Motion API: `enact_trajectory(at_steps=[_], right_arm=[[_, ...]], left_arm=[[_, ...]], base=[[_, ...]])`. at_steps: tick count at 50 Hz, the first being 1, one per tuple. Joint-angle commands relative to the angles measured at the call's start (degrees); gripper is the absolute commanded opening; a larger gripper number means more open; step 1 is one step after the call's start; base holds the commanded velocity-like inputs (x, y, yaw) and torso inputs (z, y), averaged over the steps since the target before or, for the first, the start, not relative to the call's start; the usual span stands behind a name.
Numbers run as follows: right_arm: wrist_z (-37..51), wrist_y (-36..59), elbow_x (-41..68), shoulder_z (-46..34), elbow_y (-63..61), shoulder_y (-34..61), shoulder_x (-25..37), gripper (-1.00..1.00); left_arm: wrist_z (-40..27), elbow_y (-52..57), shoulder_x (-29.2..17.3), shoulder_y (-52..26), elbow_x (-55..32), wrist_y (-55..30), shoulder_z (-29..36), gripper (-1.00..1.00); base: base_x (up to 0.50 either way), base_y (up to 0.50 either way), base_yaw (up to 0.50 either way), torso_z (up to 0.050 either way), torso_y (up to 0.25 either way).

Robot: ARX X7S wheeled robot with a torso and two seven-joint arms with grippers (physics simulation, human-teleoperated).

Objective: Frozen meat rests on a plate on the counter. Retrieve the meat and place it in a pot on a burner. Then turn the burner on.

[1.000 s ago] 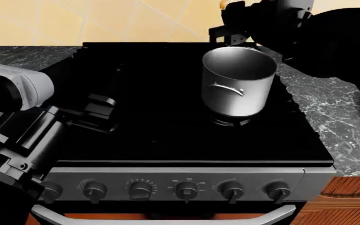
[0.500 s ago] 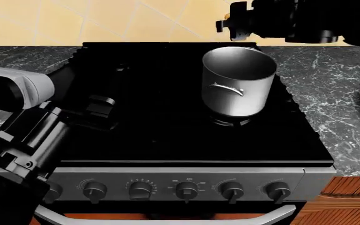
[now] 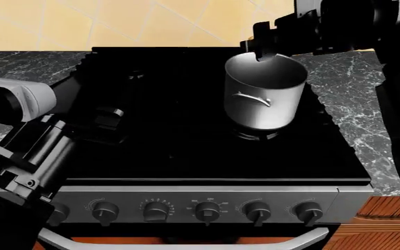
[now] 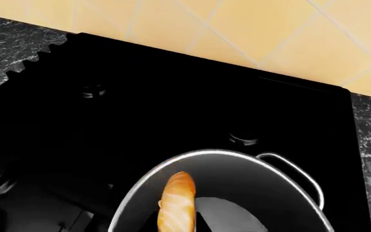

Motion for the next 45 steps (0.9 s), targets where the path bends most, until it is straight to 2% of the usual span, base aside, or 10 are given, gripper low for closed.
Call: enact_trajectory(at_steps=[1, 34, 35, 45], right_arm=[[-2.8, -0.3, -1.7, -1.9, 1.9, -0.2, -0.7, -1.00], [-2.9, -0.7, -2.4, -2.9, 0.1, -1.9, -0.2, -1.00], [-2.8, -1.0, -2.6, -3.0, -0.1, -1.8, -0.2, 1.00], [-2.4, -2.2, -3.7, -3.7, -0.2, -1.4, -0.3, 1.00]], left_arm=[[-0.3, 0.1, -0.2, 0.4, -0.1, 0.3, -0.1, 1.00], [-1.0, 0.4, -0.8, 0.8, -0.1, 1.1, 0.2, 1.00], [-1.1, 0.4, -0.8, 0.8, -0.2, 1.1, 0.2, 1.00], [-1.5, 0.7, -1.1, 0.7, -0.7, 1.3, 0.2, 1.00]], base=[[0.00, 0.00, 0.00, 0.000, 0.000], [0.00, 0.00, 0.00, 0.000, 0.000], [0.00, 0.00, 0.00, 0.000, 0.000], [0.00, 0.00, 0.00, 0.000, 0.000]])
